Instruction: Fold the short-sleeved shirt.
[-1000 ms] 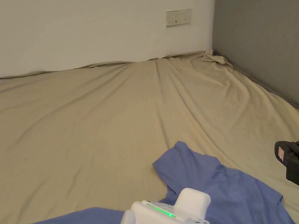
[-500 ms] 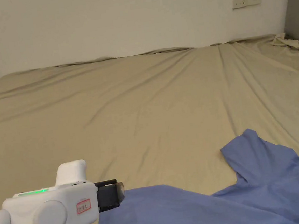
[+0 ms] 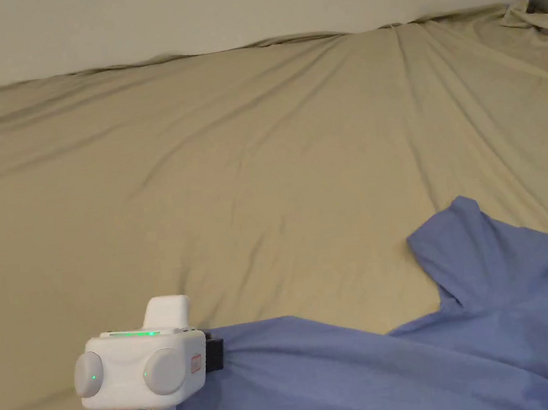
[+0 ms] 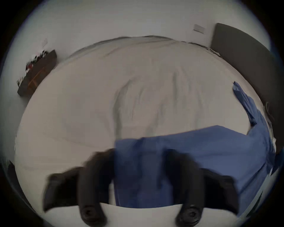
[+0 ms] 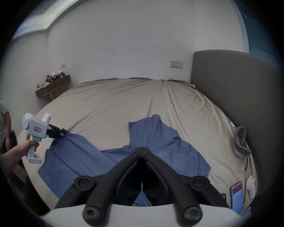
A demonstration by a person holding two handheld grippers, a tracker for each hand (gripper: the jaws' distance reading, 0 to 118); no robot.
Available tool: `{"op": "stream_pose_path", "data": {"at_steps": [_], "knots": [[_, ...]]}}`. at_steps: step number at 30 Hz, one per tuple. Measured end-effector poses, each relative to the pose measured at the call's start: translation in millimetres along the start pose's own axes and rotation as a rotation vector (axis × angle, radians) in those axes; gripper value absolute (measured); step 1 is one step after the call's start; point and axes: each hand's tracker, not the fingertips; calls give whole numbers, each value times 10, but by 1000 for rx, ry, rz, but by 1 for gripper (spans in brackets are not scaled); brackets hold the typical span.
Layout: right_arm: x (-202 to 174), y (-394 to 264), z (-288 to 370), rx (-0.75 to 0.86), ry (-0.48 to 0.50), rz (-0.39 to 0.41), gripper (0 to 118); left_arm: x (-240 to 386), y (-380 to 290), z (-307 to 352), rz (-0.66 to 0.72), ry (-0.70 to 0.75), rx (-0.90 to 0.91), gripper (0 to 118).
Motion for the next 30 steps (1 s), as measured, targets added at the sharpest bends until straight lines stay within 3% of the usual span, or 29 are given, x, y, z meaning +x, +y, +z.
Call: {"op": "stream_pose_path", "data": {"at_steps": [3,5,6,8,10,11,15,17,18,20,21,22,24,26,28,30], "knots": [[28,9,-64,-15,9,-14,5,42,-2,144,-15,-13,-26,3],[67,73,-87,-13,14,-17,109,80,42,340,-1,-17,24,2],[106,132,-103,-10,20,-18,118,58,64,448,26,-36,57,2],[256,254,-209,-16,7,-26,118,9,91,678,102,-128,95,3],[447,410,-499,-121,11,-55,118,111,113,999,132,-144,155,2],[568,423,-622,-47,13,-53,118,129,104,1111,146,-160,183,3],[952,550,-1443,-267,-39,-155,118,297,80,1375,154,-169,220,2],[1069,487,-1919,-379,-75,-176,91,345,72,1357,144,-161,218,3],[1122,421,-2159,-427,-75,-181,93,368,64,1355,138,-170,213,3],[1203,286,-2546,-547,-117,-208,27,400,65,1340,156,-187,202,3],[1202,177,-2687,-588,-141,-198,6,293,47,1182,171,-202,197,3],[1182,98,-2766,-639,-146,-180,6,286,63,1152,181,-210,191,2],[1072,226,-2530,-526,-157,-112,6,272,106,1109,180,-221,179,2],[1015,246,-2446,-522,-38,-122,6,317,165,1113,178,-234,187,2],[924,262,-2346,-492,-129,-69,6,308,218,1116,189,-244,192,3],[866,254,-2211,-449,-136,-38,6,306,267,1205,204,-264,214,2]]}}
